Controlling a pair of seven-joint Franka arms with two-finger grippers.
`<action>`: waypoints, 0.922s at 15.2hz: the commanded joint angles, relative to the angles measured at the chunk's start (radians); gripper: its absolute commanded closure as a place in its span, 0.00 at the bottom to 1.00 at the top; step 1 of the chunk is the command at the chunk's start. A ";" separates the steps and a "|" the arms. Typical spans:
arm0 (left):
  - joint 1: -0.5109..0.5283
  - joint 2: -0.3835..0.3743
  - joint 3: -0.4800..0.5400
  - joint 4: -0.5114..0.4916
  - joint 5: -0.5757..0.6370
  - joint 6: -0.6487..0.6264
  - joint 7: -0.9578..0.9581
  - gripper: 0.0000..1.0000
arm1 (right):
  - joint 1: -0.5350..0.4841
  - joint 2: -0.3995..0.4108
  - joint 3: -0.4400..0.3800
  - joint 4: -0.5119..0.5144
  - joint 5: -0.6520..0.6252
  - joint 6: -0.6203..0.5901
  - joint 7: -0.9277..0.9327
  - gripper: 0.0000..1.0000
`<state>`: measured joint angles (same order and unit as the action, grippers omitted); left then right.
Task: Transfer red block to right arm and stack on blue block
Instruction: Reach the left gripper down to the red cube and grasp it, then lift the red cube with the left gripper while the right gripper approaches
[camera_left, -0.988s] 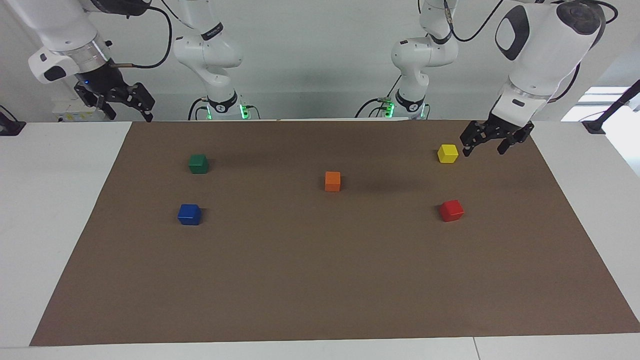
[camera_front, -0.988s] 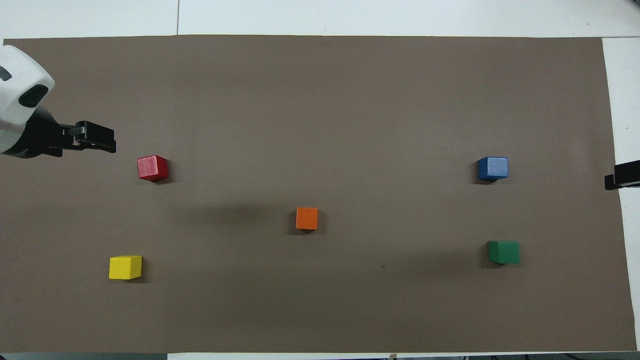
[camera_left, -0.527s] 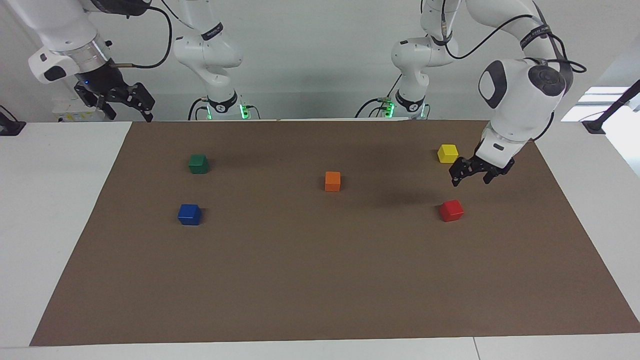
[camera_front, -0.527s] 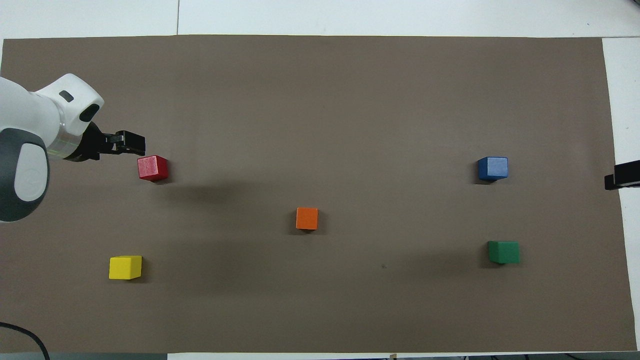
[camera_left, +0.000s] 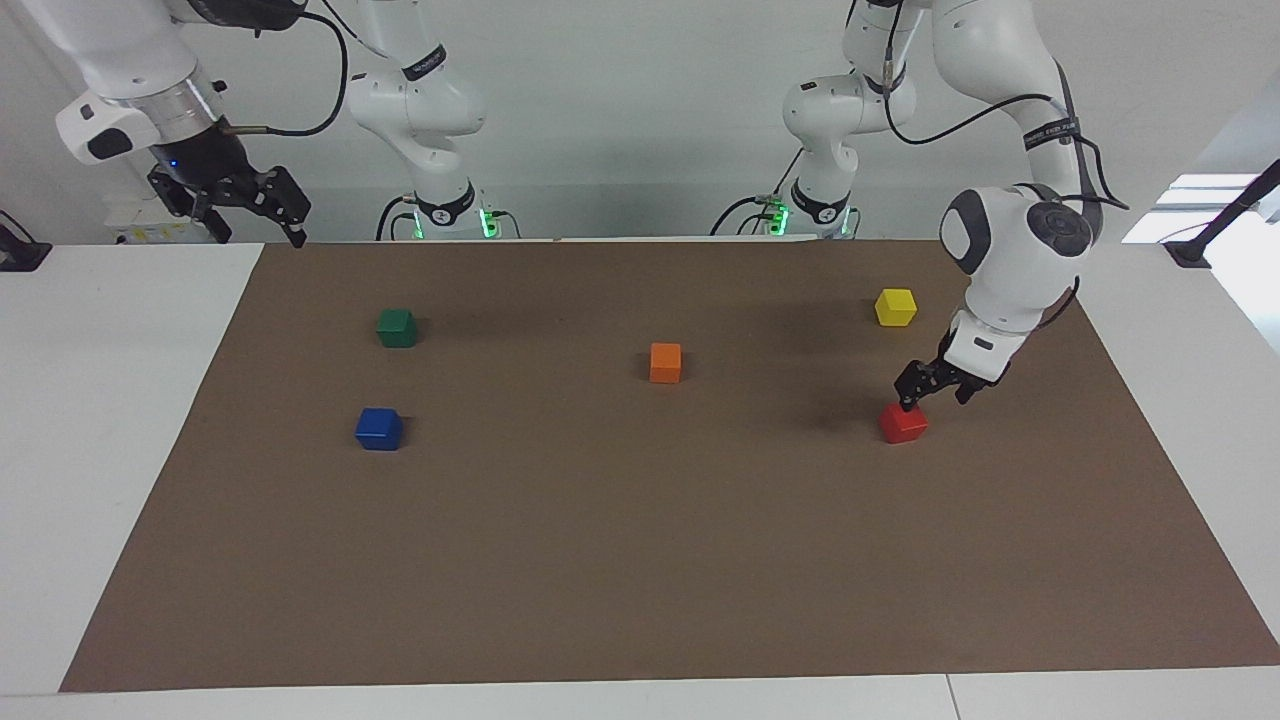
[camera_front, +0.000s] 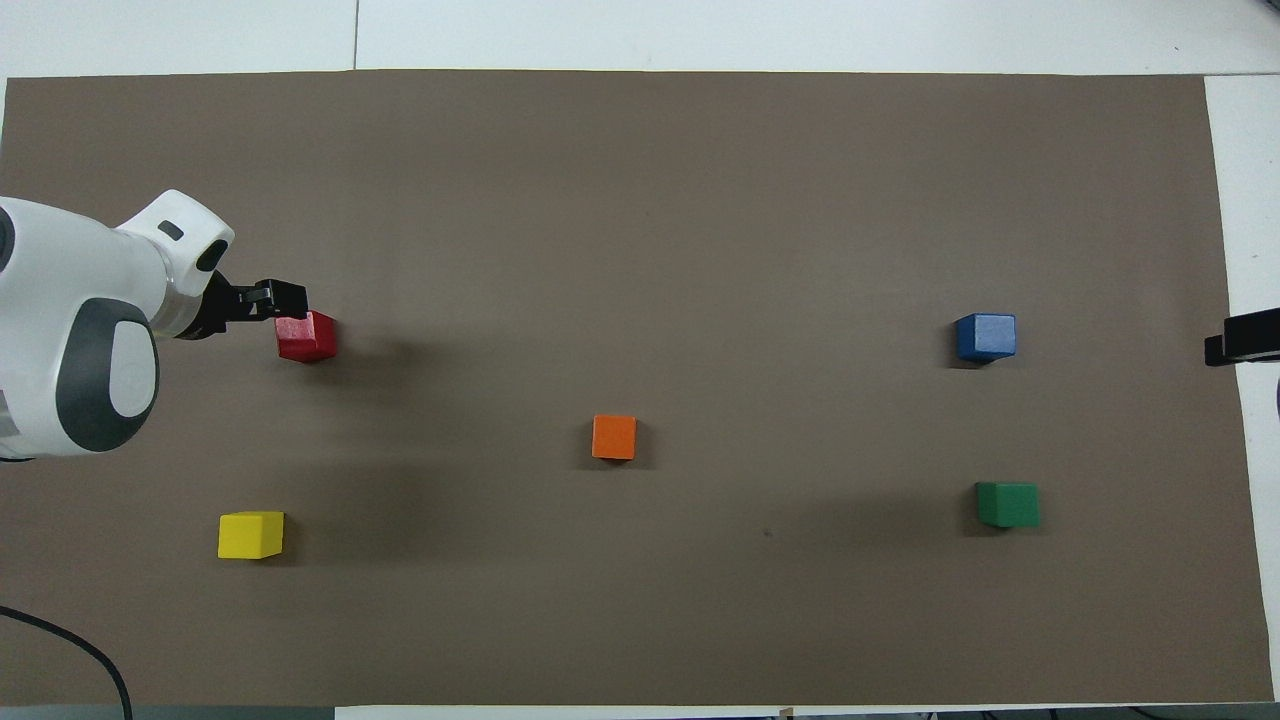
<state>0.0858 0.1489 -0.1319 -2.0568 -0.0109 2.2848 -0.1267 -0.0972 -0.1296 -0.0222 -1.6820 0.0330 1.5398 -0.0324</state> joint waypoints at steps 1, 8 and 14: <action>-0.011 0.026 -0.002 -0.031 0.011 0.062 -0.057 0.00 | 0.001 -0.016 -0.001 -0.010 0.074 0.026 -0.111 0.00; -0.029 0.089 -0.002 -0.039 0.012 0.091 -0.071 0.00 | -0.130 -0.001 -0.001 -0.131 0.560 0.072 -0.339 0.00; -0.029 0.104 -0.002 -0.039 0.011 0.075 -0.073 0.92 | -0.148 0.126 -0.001 -0.200 1.000 0.077 -0.423 0.02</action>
<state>0.0684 0.2608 -0.1427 -2.0878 -0.0109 2.3540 -0.1776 -0.2318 -0.0365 -0.0314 -1.8346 0.8906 1.5996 -0.4094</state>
